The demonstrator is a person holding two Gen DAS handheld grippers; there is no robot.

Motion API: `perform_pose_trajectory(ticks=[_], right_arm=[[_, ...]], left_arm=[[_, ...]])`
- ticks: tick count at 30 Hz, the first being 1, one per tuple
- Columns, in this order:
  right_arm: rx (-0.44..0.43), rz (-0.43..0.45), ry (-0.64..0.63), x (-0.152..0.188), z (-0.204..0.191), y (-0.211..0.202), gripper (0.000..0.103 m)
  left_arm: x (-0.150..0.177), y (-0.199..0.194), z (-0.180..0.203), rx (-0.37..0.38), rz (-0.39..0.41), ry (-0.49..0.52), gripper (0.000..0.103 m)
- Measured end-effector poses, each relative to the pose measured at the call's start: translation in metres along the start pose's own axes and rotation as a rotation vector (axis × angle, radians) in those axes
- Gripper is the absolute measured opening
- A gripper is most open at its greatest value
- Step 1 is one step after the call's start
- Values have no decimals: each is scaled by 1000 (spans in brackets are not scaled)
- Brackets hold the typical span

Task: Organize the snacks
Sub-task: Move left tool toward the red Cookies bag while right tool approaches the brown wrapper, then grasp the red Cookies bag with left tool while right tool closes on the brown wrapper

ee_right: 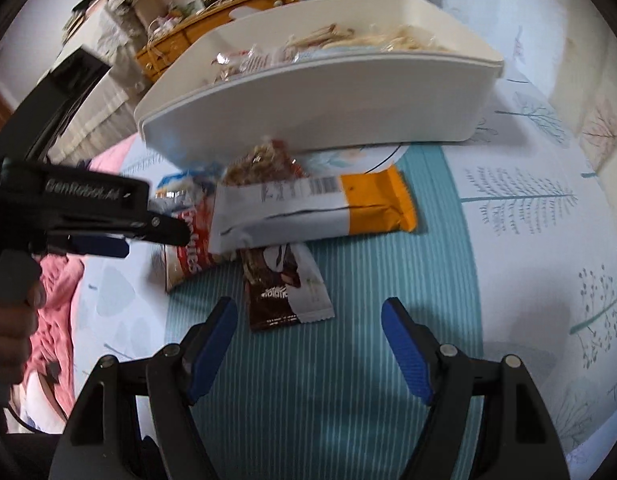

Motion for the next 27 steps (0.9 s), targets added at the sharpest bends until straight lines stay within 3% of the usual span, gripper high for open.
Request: perform_pose_trajectory(ticks=[6, 16, 19, 27], right_arm=[[-21, -26, -93, 2, -8, 15, 74], [-37, -39, -205, -3, -18, 26, 72], [-35, -43, -224, -7, -19, 28, 71], [0, -44, -308, -10, -18, 29, 50]], left_arm=[[-3, 16, 8, -25, -10, -4, 82], [-20, 31, 32, 2, -14, -22, 84], [-25, 35, 42, -26, -15, -13, 85], [-27, 46, 62, -90, -11, -24, 83]])
Point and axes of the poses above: each gripper's, at about its wrist camera, not at the fingertips, and y roughly the way its jaws point, z to its right, x to its underside, the point moved 6 cm from there along y, roughly the way its jaws point, and after that the axes turned 5 degrees about z, right-handed, at the moved point
